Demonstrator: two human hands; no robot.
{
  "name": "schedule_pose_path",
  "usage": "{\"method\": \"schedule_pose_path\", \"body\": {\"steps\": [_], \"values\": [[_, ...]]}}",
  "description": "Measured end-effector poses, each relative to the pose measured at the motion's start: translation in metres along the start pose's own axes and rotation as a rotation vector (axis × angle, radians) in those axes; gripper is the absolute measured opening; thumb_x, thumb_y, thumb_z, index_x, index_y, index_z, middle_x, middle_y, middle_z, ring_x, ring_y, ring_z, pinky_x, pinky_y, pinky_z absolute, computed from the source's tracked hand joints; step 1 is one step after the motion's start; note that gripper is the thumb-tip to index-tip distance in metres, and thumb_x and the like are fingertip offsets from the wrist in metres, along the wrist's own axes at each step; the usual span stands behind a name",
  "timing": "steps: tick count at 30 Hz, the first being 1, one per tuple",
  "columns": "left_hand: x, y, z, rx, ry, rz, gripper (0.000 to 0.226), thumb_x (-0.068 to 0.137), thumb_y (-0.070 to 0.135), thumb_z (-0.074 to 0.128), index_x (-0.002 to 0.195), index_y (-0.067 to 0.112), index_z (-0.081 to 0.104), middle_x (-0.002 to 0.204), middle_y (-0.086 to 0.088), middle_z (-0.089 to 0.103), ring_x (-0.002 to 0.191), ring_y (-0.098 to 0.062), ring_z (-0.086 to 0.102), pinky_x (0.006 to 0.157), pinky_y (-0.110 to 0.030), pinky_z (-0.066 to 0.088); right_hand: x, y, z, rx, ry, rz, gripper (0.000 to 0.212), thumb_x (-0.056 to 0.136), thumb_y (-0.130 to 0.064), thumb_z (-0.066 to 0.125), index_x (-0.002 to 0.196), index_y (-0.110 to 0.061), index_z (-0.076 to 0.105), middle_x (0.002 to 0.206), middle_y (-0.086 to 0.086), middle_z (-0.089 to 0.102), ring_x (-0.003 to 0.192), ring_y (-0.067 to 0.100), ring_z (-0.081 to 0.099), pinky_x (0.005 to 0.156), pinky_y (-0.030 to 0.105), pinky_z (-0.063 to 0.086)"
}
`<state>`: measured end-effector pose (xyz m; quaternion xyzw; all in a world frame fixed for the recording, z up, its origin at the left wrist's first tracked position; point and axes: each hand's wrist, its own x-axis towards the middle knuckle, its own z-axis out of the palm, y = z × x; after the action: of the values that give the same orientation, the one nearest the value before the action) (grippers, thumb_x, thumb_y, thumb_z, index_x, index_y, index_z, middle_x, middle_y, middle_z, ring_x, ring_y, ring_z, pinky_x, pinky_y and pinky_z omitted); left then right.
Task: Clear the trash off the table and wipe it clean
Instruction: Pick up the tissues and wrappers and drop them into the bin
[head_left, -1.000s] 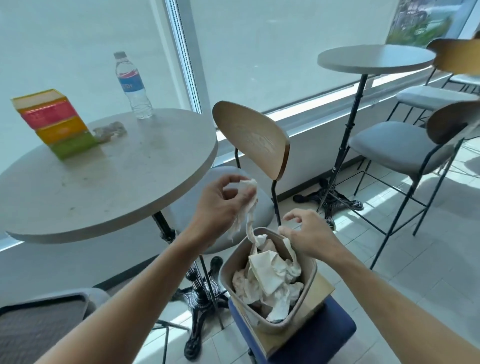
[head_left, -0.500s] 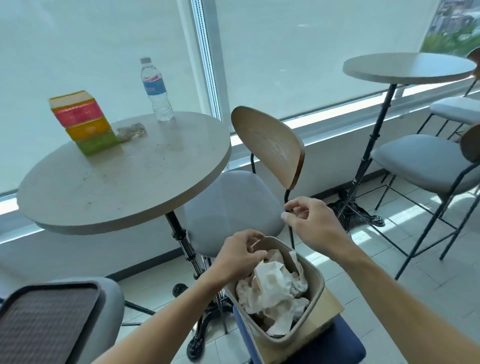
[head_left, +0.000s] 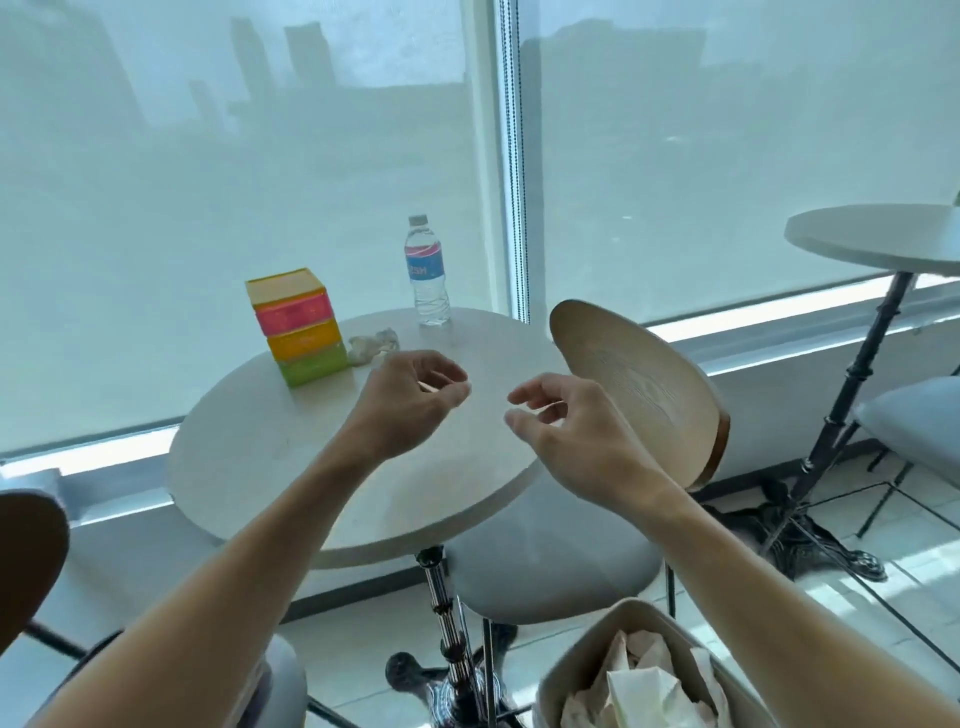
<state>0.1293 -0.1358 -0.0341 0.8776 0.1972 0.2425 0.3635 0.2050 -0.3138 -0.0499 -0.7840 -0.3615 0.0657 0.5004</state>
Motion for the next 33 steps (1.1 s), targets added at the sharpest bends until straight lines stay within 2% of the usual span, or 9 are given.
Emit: {"method": "schedule_pose_path", "body": {"steps": [5, 10, 13, 16, 18, 21, 24, 28, 33], "values": [[0.082, -0.063, -0.032, 0.244, 0.095, -0.070, 0.008, 0.083, 0.019, 0.069, 0.090, 0.021, 0.072, 0.095, -0.001, 0.074, 0.092, -0.017, 0.068, 0.083, -0.030, 0.055, 0.035, -0.017, 0.029, -0.040, -0.013, -0.022, 0.019, 0.089, -0.034, 0.066, 0.108, -0.029, 0.070, 0.105, -0.008, 0.063, 0.095, 0.005, 0.060, 0.073, 0.015, 0.044], [0.139, -0.103, -0.034, 0.572, 0.050, -0.061, 0.033, 0.090, 0.013, 0.056, 0.121, 0.018, 0.063, 0.127, -0.006, 0.059, 0.117, -0.025, 0.056, 0.093, -0.033, 0.047, 0.074, -0.025, 0.057, -0.074, -0.064, -0.009, 0.019, 0.089, -0.036, 0.065, 0.107, -0.033, 0.068, 0.106, -0.011, 0.062, 0.096, 0.001, 0.059, 0.075, 0.013, 0.044], [0.158, -0.122, -0.030, 0.726, -0.017, -0.109, 0.036, 0.091, 0.012, 0.051, 0.125, 0.018, 0.059, 0.124, -0.008, 0.053, 0.117, -0.027, 0.053, 0.091, -0.038, 0.051, 0.092, -0.026, 0.070, -0.092, -0.098, -0.004, 0.019, 0.090, -0.035, 0.063, 0.108, -0.031, 0.068, 0.107, -0.010, 0.062, 0.098, 0.003, 0.058, 0.081, 0.014, 0.044], [0.170, -0.130, -0.030, 0.776, -0.023, -0.075, 0.031, 0.089, 0.006, 0.049, 0.116, 0.016, 0.062, 0.115, -0.010, 0.063, 0.109, -0.030, 0.058, 0.088, -0.040, 0.054, 0.105, -0.025, 0.081, -0.104, -0.099, 0.010, 0.019, 0.090, -0.035, 0.064, 0.108, -0.031, 0.068, 0.107, -0.010, 0.062, 0.098, 0.004, 0.058, 0.084, 0.016, 0.046], [0.174, -0.131, -0.031, 0.732, 0.020, -0.042, 0.029, 0.087, 0.002, 0.050, 0.108, 0.014, 0.066, 0.109, -0.010, 0.067, 0.099, -0.030, 0.063, 0.083, -0.040, 0.056, 0.111, -0.023, 0.087, -0.108, -0.093, 0.023, 0.019, 0.090, -0.035, 0.064, 0.108, -0.031, 0.068, 0.108, -0.010, 0.062, 0.098, 0.003, 0.059, 0.086, 0.018, 0.047], [0.176, -0.129, -0.036, 0.524, 0.092, 0.001, 0.028, 0.085, -0.002, 0.058, 0.102, 0.016, 0.071, 0.108, -0.008, 0.072, 0.095, -0.025, 0.068, 0.080, -0.036, 0.057, 0.117, -0.019, 0.094, -0.090, -0.089, 0.040, 0.019, 0.090, -0.035, 0.065, 0.108, -0.031, 0.069, 0.107, -0.009, 0.063, 0.098, 0.004, 0.059, 0.086, 0.020, 0.049], [0.169, -0.114, -0.050, 0.221, 0.106, 0.009, 0.010, 0.086, 0.022, 0.073, 0.095, 0.019, 0.075, 0.094, -0.003, 0.076, 0.081, -0.015, 0.070, 0.072, -0.032, 0.060, 0.118, -0.019, 0.101, -0.059, -0.095, 0.053, 0.020, 0.090, -0.035, 0.066, 0.110, -0.031, 0.068, 0.105, -0.009, 0.063, 0.095, 0.004, 0.060, 0.083, 0.020, 0.050], [0.139, -0.080, -0.075, -0.107, 0.041, -0.004, 0.026, 0.080, 0.041, 0.078, 0.096, 0.022, 0.072, 0.084, 0.004, 0.075, 0.076, -0.012, 0.072, 0.065, -0.033, 0.060, 0.125, -0.023, 0.108, 0.000, -0.103, 0.073, 0.025, 0.091, -0.031, 0.065, 0.116, -0.028, 0.066, 0.102, -0.006, 0.063, 0.090, 0.006, 0.062, 0.080, 0.021, 0.051], [0.098, -0.055, -0.121, -0.273, 0.146, 0.051, 0.028, 0.081, 0.039, 0.076, 0.103, 0.022, 0.072, 0.082, 0.000, 0.075, 0.063, -0.005, 0.063, 0.058, -0.015, 0.050, 0.163, -0.031, 0.135, -0.131, -0.175, 0.030, 0.032, 0.092, -0.027, 0.063, 0.123, -0.023, 0.062, 0.111, 0.002, 0.064, 0.101, 0.016, 0.060, 0.090, 0.029, 0.049]]}}
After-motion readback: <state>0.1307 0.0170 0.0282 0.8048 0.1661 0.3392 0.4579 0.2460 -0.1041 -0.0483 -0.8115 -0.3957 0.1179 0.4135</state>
